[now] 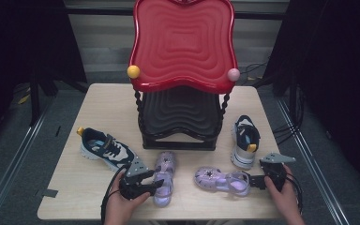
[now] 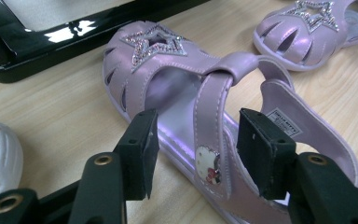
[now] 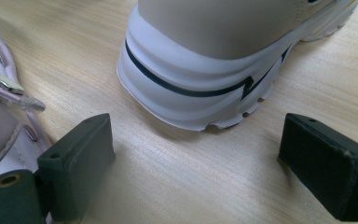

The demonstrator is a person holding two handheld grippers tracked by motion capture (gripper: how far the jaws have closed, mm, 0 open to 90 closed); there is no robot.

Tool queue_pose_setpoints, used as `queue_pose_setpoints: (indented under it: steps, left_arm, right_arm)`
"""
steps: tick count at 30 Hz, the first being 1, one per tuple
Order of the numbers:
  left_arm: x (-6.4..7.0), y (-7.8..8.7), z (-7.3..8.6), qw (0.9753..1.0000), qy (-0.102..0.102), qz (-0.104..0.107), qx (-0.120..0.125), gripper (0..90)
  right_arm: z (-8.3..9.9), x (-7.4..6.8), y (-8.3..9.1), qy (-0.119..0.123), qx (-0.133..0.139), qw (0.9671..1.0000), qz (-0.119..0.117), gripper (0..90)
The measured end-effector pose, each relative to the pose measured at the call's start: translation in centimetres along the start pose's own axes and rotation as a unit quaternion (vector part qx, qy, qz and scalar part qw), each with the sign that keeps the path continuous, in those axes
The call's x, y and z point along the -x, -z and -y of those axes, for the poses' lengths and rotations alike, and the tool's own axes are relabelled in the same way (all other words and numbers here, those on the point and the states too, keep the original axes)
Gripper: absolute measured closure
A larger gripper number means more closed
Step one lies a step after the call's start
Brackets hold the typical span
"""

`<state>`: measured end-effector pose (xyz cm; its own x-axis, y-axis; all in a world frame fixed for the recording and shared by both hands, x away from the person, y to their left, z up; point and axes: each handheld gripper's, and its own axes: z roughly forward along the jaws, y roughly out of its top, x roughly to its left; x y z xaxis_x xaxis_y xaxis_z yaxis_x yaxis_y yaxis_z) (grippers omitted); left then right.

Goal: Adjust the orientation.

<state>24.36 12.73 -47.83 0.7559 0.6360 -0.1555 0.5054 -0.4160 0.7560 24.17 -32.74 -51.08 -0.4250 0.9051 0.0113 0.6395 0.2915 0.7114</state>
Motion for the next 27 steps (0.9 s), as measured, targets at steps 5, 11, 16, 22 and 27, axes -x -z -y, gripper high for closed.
queue_pose_setpoints:
  steps: [5,11,16,22,27]
  left_arm:
    - [0.06,-0.01,0.02,1.0,-0.001,-0.001,-0.001,51.6]
    - [0.1,0.06,-0.02,0.9999,-0.006,-0.005,-0.008,55.1]
    - [0.22,0.11,-0.02,0.9999,-0.01,-0.006,-0.011,60.0]
    - [0.39,0.11,-0.01,0.9998,-0.011,-0.01,-0.013,62.4]
    - [0.54,-0.16,0.05,0.9996,-0.008,-0.016,-0.023,63.8]
  right_arm:
    - [0.0,0.0,0.0,0.0,0.0,1.0,0.0,9.1]
    - [0.0,-0.03,0.01,-0.002,0.0,1.0,0.0,9.1]
    - [0.0,-0.03,0.0,-0.002,0.0,1.0,0.0,9.1]
    - [0.01,-0.03,0.0,-0.002,0.0,1.0,0.0,9.1]
    - [0.01,-0.03,0.0,-0.001,0.0,1.0,0.0,9.2]
